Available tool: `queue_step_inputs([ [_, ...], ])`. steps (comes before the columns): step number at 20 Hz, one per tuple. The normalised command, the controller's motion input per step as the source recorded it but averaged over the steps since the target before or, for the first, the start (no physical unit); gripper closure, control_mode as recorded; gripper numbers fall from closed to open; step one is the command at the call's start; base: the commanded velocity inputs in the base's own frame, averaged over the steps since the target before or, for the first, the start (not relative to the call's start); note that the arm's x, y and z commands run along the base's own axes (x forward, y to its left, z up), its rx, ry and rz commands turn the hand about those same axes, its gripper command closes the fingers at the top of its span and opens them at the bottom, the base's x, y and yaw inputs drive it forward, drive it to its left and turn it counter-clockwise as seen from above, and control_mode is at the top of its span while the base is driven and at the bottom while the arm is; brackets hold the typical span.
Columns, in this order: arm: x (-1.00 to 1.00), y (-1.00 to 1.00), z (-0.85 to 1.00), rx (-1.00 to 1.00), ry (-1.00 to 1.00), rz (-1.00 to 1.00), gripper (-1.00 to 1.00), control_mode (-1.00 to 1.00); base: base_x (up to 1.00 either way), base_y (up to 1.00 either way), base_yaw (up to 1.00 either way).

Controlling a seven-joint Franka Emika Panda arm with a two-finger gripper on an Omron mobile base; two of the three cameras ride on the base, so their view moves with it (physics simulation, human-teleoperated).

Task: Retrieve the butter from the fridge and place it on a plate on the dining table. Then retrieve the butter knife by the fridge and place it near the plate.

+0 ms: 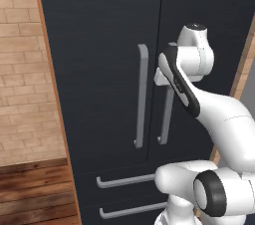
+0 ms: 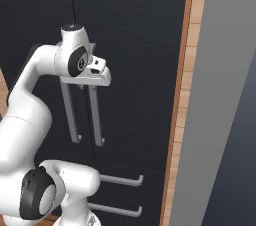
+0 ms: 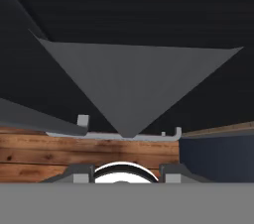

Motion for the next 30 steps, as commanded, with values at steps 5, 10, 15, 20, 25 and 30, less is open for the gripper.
queue_step_inputs([
  [5,0.00,0.00,0.00,0.00,0.00,0.00,-1.00,1.00,0.00,0.00,0.00],
  [10,0.00,0.00,0.00,0.00,0.00,0.00,-1.00,1.00,-0.10,0.00,0.00],
  [15,0.00,0.00,0.00,0.00,0.00,0.00,-1.00,1.00,-0.25,0.00,0.00],
  [20,0.00,0.00,0.00,0.00,0.00,0.00,-1.00,1.00,-0.36,0.00,0.00],
  [25,0.00,0.00,0.00,0.00,0.00,0.00,-1.00,1.00,-0.39,0.00,0.00],
  [30,0.00,0.00,0.00,0.00,0.00,0.00,-1.00,1.00,-0.35,0.00,0.00],
])
